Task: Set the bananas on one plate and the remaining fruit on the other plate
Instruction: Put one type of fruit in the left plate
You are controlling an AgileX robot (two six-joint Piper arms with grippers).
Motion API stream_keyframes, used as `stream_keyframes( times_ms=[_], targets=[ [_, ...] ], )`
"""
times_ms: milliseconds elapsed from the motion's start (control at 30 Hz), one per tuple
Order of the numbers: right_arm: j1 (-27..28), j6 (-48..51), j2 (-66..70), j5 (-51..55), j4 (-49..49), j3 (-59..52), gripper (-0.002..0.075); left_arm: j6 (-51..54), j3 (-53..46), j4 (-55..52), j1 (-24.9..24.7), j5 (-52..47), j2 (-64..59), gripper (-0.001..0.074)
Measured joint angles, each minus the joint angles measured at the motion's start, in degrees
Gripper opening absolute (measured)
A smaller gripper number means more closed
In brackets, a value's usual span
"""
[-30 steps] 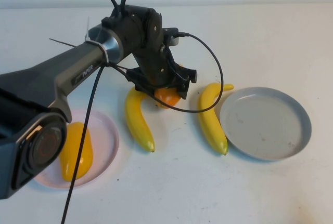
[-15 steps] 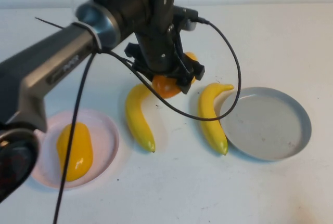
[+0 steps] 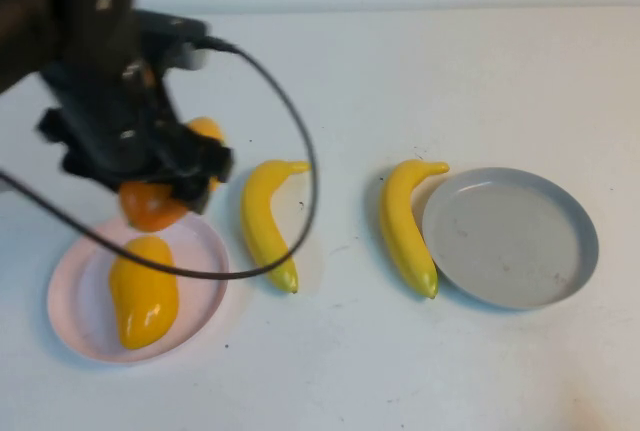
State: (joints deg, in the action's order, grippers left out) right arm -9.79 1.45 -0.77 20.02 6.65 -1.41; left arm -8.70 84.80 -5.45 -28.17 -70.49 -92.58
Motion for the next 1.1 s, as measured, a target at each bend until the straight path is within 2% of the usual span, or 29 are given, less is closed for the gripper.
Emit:
stream_keyframes(
  times_ms=[267, 500, 767, 1100],
  targets=[
    [0.0, 0.0, 0.0, 0.0, 0.0, 0.0, -0.0017, -5.2, -15.0, -2.5, 10.3, 2.1, 10.2, 0.0542],
    [0.0, 0.0, 0.0, 0.0, 0.0, 0.0, -0.0017, -6.7, -24.5, -2.6, 16.1, 10.2, 11.3, 0.0542],
    [0.0, 0.0, 0.0, 0.0, 0.1, 0.0, -0.0017, -7.6, -29.0, -2.5, 17.3, 17.7, 9.8, 0.0542],
    [0.0, 0.0, 0.0, 0.0, 0.1, 0.0, -0.0017, -6.6, -29.4, -0.8, 17.3, 22.3, 3.4, 0.0542]
  ],
)
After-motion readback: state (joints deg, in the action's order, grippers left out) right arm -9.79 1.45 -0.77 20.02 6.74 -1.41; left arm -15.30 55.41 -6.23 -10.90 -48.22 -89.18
